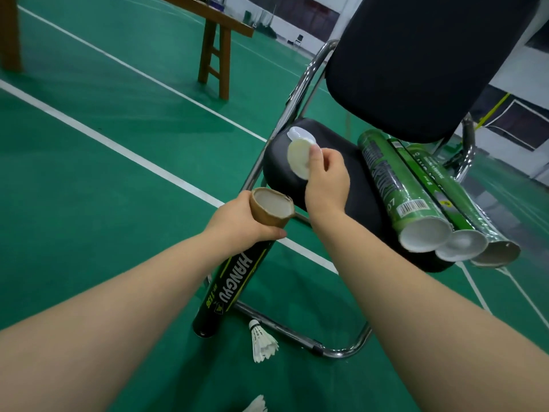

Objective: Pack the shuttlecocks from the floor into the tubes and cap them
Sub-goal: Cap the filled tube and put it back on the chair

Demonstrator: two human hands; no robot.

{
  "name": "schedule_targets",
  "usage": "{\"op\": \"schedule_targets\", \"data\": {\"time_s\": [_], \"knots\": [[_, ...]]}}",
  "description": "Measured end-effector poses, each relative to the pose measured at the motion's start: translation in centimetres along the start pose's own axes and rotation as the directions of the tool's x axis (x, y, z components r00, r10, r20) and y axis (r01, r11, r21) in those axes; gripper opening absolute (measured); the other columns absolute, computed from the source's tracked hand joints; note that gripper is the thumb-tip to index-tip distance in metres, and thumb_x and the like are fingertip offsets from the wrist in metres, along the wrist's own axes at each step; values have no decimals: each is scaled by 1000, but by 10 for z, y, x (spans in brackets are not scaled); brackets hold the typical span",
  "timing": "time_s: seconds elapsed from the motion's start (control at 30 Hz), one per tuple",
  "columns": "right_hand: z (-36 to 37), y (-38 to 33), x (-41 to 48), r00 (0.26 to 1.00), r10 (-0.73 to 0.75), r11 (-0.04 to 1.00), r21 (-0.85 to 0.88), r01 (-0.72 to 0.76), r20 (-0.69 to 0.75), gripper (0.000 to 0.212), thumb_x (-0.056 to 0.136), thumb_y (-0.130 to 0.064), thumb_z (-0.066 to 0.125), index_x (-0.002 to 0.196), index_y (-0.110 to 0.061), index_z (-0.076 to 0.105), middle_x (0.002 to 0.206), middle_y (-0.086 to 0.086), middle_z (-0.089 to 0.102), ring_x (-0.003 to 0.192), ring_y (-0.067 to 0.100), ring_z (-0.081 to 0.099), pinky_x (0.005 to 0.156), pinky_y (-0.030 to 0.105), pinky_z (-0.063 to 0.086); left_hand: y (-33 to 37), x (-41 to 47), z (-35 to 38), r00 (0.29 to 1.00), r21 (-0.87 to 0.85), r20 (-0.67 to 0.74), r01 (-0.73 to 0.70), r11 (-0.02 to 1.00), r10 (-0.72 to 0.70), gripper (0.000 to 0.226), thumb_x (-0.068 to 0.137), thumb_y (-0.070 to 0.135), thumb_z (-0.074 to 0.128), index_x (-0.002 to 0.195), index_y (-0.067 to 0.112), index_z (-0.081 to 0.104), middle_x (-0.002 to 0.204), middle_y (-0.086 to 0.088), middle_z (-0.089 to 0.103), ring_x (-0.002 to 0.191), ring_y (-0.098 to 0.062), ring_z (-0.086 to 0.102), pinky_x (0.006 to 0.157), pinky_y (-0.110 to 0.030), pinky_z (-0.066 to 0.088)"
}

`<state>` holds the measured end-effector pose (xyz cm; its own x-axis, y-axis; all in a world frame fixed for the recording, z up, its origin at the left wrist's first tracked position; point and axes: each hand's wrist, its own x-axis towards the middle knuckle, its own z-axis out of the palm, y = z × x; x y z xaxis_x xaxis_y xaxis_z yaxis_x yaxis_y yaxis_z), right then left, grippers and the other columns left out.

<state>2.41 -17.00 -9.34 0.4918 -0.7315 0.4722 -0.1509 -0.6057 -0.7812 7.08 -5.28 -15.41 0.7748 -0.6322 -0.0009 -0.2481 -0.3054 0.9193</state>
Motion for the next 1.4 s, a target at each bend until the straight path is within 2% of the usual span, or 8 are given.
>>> {"op": "schedule_targets", "data": {"time_s": [0.1, 0.27, 0.47, 0.63, 0.83, 1.07, 1.17, 1.4], "knots": [[-16, 0, -34, 995, -94, 996, 8, 94, -35, 22, 97, -36, 39, 86, -21, 51, 78, -9, 54, 77, 12, 51, 68, 22, 39, 3, -14, 1, 999, 5, 37, -25, 1000, 25, 74, 58, 40, 84, 122, 23, 49, 110, 4, 63, 103, -18, 57, 91, -36, 47], [-29, 7, -75, 1000, -9, 1000, -6, 9, -11, 16, 95, -34, 41, 86, -26, 52, 87, -2, 59, 89, 24, 55, 81, 45, 46, 6, -41, 0, 993, -6, 115, -30, 1000, 30, 77, 55, 41, 85, 122, 23, 50, 110, 4, 63, 102, -18, 58, 92, -39, 48], [-39, -7, -99, 979, 86, 994, -76, -73, 183, 15, 93, -21, 49, 89, -30, 61, 90, -6, 64, 91, 17, 58, 78, 32, 46, 7, -69, 0, 977, 9, 209, -49, 999, 46, 74, 60, 33, 84, 121, 25, 44, 103, 4, 63, 96, -17, 59, 88, -40, 50], [-42, -11, -110, 954, 198, 953, -271, -133, 226, 22, 90, -26, 48, 97, -27, 69, 109, 4, 61, 103, 24, 53, 89, 38, 46, 13, -86, -7, 955, -12, 286, -84, 996, 84, 69, 64, 28, 82, 120, 28, 42, 97, 9, 60, 90, -9, 58, 80, -30, 51], [-51, -28, -123, 905, 349, 937, -113, -331, 243, 15, 88, -16, 55, 80, -21, 66, 89, -3, 63, 88, 18, 56, 81, 35, 50, 9, -96, -14, 927, -11, 367, -80, 997, 79, 71, 63, 28, 83, 122, 30, 44, 102, 7, 62, 92, -10, 59, 81, -28, 51], [-54, -34, -117, 966, 104, 911, -412, 3, 237, 22, 91, -23, 50, 95, -15, 70, 98, -2, 51, 87, 12, 47, 74, 25, 33, 5, -98, -17, 935, -40, 344, -71, 997, 81, 70, 66, 27, 82, 123, 26, 43, 103, 7, 60, 95, -11, 56, 82, -28, 48], [-63, -43, -107, 991, 75, 940, -338, -33, 110, 22, 93, -22, 49, 97, -15, 70, 97, -1, 51, 86, 15, 48, 72, 25, 30, 3, -95, -20, 928, -59, 363, -65, 996, 82, 68, 67, 28, 82, 122, 25, 41, 103, 10, 57, 97, -11, 54, 83, -27, 44], [-53, -41, -114, 964, 115, 945, -326, -32, 239, 23, 93, -22, 50, 106, -18, 69, 98, -1, 53, 89, 14, 50, 76, 24, 33, -2, -88, -28, 946, -41, 320, -46, 998, 57, 65, 67, 30, 81, 117, 25, 40, 107, 2, 59, 100, -17, 57, 92, -37, 48]]}}
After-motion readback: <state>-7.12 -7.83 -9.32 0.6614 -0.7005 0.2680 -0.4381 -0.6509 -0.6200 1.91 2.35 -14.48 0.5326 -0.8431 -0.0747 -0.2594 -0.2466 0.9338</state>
